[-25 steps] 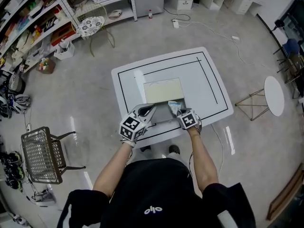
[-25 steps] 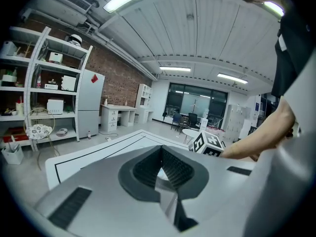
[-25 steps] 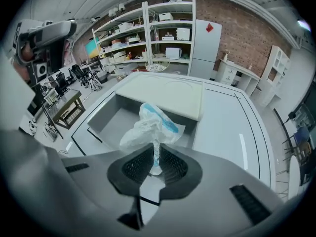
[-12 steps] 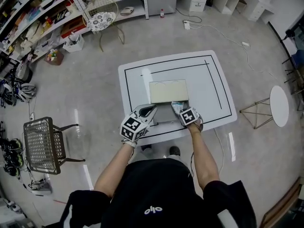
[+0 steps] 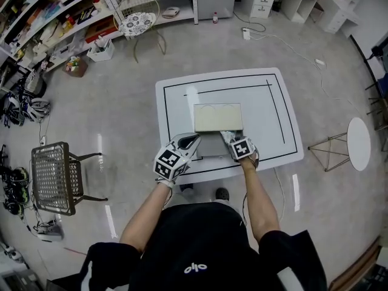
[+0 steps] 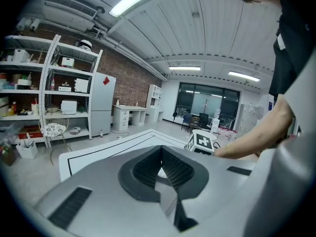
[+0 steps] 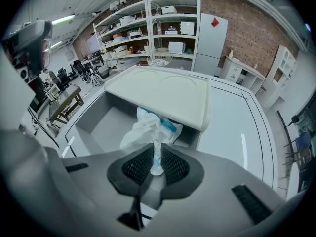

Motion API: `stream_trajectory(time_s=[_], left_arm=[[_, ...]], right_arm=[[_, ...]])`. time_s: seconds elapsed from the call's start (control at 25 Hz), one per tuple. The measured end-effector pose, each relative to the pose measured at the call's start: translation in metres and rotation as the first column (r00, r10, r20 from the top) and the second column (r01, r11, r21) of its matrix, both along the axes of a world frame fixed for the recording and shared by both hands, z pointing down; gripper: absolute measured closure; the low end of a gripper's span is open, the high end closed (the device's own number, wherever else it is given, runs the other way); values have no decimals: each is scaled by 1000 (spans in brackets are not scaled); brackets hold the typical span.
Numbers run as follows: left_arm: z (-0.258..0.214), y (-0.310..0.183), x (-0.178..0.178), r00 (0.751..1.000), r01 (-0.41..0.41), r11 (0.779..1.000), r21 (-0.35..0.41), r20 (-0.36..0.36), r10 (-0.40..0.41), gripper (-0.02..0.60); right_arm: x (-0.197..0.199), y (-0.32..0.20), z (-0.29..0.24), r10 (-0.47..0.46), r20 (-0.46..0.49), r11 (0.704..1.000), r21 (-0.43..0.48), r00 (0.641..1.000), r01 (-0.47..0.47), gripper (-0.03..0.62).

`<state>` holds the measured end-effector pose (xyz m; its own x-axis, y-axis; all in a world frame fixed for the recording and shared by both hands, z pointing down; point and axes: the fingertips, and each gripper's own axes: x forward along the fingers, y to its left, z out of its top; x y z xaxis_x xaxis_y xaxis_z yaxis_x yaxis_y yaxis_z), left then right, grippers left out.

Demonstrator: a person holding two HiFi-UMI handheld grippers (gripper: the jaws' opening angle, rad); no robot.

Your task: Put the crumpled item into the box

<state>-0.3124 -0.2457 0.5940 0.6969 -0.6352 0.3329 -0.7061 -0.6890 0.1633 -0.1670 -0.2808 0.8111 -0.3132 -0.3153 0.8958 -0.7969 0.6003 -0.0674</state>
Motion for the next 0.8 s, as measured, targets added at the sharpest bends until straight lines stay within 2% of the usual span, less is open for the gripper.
stream_trajectory(time_s=[0.2, 0.32, 0.52, 0.8], left_arm=[[0, 0, 2, 1000, 12, 1000, 2, 3, -12, 574], [0, 1, 3, 1000, 15, 1000, 5, 3, -15, 575], [-4, 2, 7, 1000, 23, 1000, 13, 5, -23, 574], [-18, 7, 15, 999, 49, 998, 40, -2, -49, 575]], right_arm=[[0, -1, -1, 32, 50, 999, -3, 998, -32, 537], [1, -5, -7, 41, 65, 999, 23, 997, -42, 511], [4, -1, -24, 46, 92, 998, 47, 995, -51, 507], [15, 1, -77, 22, 175, 985, 167, 984, -51, 507]])
